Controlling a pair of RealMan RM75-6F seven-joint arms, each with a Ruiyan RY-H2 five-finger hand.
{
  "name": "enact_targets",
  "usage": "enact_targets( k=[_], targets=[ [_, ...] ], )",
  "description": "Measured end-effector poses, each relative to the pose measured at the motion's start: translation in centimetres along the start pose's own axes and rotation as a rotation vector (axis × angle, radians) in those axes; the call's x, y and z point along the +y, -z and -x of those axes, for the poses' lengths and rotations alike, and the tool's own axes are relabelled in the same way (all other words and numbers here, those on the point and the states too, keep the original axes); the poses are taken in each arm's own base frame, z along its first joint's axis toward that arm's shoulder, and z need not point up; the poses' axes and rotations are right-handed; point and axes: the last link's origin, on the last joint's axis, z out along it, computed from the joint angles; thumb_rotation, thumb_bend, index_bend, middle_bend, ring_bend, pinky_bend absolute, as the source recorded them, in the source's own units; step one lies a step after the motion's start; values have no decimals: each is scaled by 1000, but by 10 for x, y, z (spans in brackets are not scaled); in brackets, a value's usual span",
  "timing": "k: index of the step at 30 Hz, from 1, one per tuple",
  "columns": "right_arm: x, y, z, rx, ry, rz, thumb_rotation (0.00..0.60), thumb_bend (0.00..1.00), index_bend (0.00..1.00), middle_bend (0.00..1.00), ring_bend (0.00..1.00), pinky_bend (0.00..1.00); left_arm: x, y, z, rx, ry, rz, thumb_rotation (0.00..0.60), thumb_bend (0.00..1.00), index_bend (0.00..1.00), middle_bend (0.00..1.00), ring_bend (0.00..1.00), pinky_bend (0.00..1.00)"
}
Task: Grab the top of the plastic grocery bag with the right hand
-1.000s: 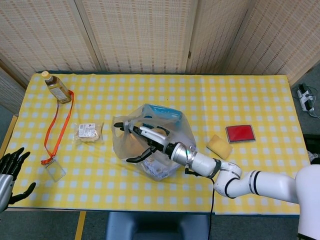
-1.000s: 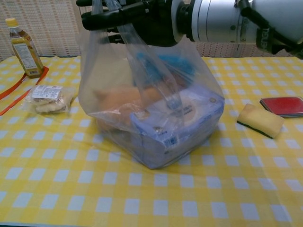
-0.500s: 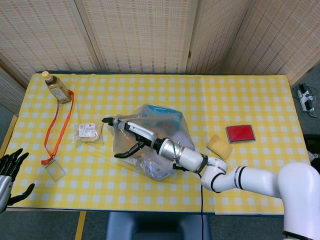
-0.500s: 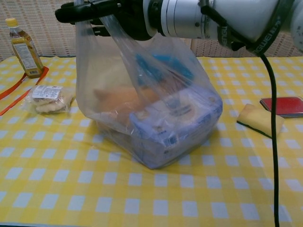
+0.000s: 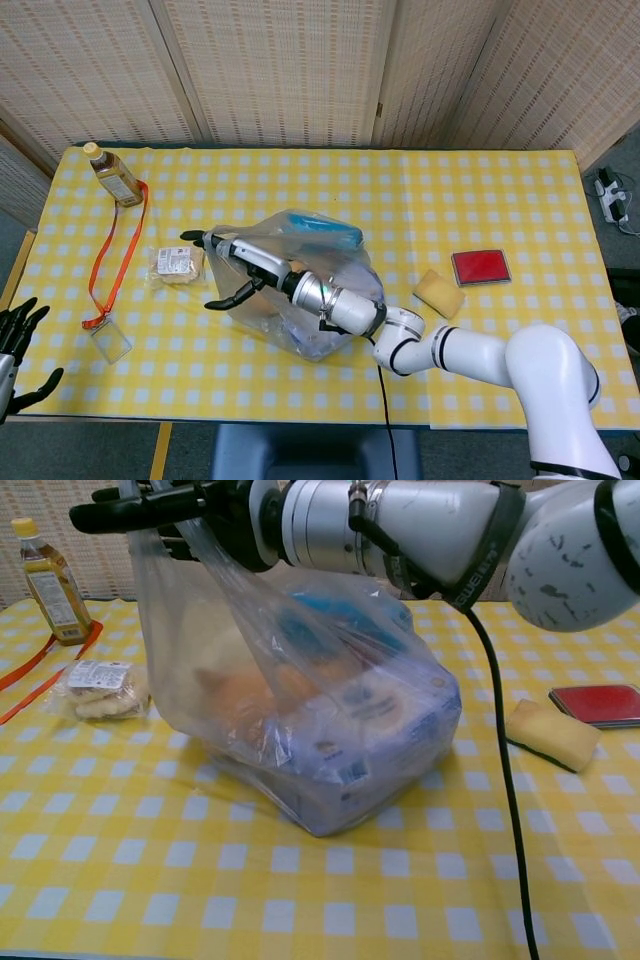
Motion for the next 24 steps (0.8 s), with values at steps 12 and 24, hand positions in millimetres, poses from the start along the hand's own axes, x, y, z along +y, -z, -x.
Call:
enact_targets(
  k=[12, 24],
  targets=[
    [2, -2, 4, 17, -95, -159, 600, 238, 313, 123, 213, 0, 0, -1, 1, -8, -1, -3, 600, 345, 0, 33, 16, 0],
    [-4, 14, -13, 123, -401, -333, 600, 239, 507, 373, 343, 234, 1, -2, 2, -15, -6, -6, 600, 345, 0, 33, 16, 0]
  ],
)
